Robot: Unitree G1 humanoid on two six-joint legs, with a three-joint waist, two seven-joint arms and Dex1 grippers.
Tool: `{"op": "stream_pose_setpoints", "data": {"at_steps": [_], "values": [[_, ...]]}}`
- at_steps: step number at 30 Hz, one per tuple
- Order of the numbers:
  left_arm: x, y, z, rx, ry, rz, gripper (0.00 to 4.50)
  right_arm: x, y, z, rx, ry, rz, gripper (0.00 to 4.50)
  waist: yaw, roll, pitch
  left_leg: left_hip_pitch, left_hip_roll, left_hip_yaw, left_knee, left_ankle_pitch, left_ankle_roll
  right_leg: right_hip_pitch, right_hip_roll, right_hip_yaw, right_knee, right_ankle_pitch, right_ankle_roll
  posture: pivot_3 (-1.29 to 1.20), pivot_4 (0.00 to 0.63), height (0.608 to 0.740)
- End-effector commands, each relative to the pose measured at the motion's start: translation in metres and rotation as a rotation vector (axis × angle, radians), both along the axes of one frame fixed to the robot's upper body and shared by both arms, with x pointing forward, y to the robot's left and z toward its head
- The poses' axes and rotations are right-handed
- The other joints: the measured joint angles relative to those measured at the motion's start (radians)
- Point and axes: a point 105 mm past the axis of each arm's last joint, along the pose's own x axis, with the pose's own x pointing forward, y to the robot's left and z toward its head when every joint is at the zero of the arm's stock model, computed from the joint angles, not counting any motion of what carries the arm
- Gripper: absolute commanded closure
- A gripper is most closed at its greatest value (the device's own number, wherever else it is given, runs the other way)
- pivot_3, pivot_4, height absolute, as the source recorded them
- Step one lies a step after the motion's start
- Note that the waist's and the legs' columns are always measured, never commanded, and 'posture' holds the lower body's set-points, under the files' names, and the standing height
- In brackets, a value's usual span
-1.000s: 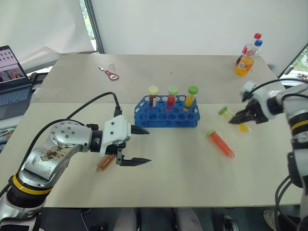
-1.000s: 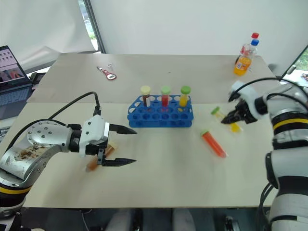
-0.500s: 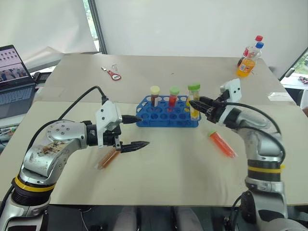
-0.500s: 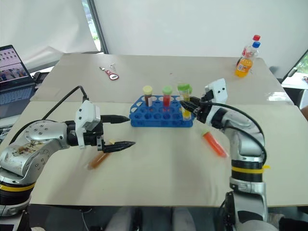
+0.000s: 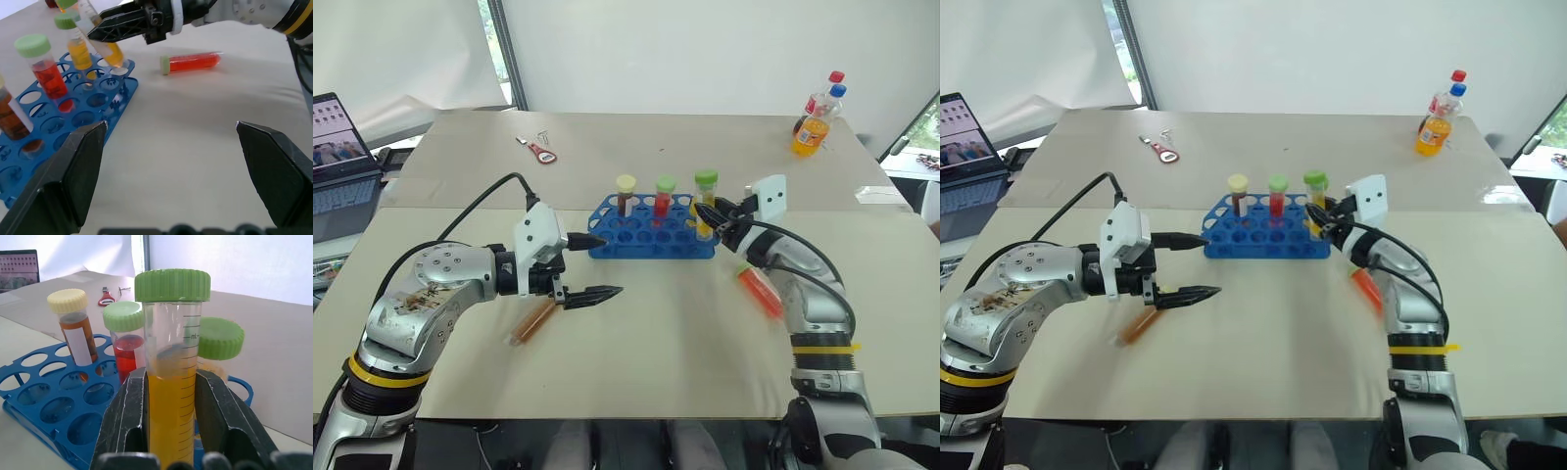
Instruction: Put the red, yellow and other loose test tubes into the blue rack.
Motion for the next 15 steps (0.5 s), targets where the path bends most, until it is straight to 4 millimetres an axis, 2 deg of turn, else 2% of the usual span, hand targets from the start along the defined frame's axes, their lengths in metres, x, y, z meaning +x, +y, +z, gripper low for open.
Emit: {"op": "stream_pose_setpoints", "data": {"at_steps": [1, 13, 15], "values": [[-0.003, -0.004, 0.011, -0.007, -0.041, -0.014, 0.00, 0.000, 0.002, 0.003, -0.025, -0.057, -0.018, 3.57, -0.001, 0.000, 0.000, 0.000, 0.000, 0.000, 0.000, 0.000, 0.000, 0.000, 0.000, 0.000, 0.000, 0.000, 0.000, 0.00, 0.150, 0.733], [0.001, -0.011, 0.014, -0.051, -0.045, 0.028, 0.00, -0.009, 0.007, -0.017, 0.097, -0.120, -0.144, 3.57, -0.004, -0.002, -0.001, 0.003, 0.000, -0.001, 0.000, 0.000, 0.000, 0.001, 0.000, 0.000, 0.000, 0.000, 0.000, 0.00, 0.150, 0.733], [0.003, -0.012, 0.016, -0.059, -0.049, 0.039, 0.00, -0.009, 0.009, -0.018, 0.101, -0.123, -0.144, 2.51, -0.004, -0.002, -0.001, 0.003, 0.000, -0.001, 0.000, 0.000, 0.000, 0.001, 0.000, 0.000, 0.000, 0.000, 0.000, 0.00, 0.150, 0.733]]}}
